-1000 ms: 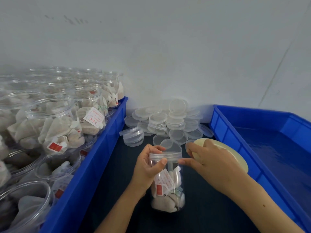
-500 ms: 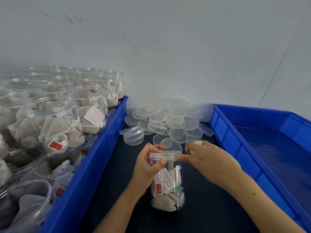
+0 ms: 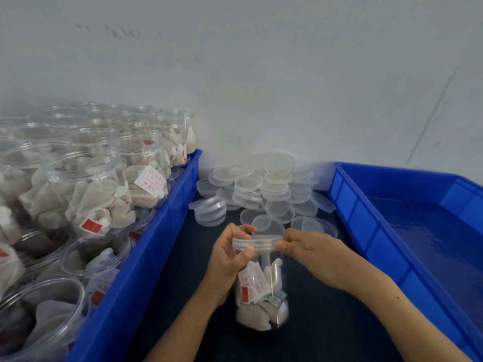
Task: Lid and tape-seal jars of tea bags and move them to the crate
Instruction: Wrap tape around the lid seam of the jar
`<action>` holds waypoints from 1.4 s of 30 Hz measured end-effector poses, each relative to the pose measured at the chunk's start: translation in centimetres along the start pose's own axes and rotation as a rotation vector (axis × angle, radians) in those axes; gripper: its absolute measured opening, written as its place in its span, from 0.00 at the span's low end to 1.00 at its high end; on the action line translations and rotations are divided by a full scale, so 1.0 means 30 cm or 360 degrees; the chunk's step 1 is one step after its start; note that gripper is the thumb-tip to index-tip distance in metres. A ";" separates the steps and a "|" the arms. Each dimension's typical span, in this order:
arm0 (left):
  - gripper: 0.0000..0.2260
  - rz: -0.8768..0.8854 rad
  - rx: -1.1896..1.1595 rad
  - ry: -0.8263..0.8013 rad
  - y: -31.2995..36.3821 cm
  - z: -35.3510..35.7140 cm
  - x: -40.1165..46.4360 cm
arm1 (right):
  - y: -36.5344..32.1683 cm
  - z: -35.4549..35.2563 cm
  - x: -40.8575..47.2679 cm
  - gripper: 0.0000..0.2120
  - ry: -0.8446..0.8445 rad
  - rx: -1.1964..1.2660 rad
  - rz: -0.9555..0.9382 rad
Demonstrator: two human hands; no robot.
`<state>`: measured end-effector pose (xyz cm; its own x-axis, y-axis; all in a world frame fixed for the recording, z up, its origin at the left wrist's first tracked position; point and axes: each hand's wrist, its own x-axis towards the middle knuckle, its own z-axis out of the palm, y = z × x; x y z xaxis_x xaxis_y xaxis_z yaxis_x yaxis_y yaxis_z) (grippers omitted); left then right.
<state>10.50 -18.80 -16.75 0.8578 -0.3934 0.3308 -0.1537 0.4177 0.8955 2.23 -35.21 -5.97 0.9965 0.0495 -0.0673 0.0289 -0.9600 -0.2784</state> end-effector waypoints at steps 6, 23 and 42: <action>0.11 -0.0009 -0.0052 -0.0152 -0.003 -0.004 -0.006 | 0.025 0.013 0.001 0.26 -0.0168 0.0393 0.0071; 0.29 0.0040 0.1007 -0.0302 0.139 0.021 -0.079 | 0.013 0.092 -0.014 0.10 0.0130 0.0542 -0.0136; 0.23 -0.0057 0.0385 0.0430 0.088 0.092 -0.100 | -0.020 0.054 -0.071 0.12 0.0178 0.0356 -0.0127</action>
<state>6.16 -18.79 -14.55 0.9584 -0.1604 0.2363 -0.2052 0.1889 0.9603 -0.05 -34.31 -7.22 0.9946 0.0799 0.0661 0.1020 -0.8690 -0.4842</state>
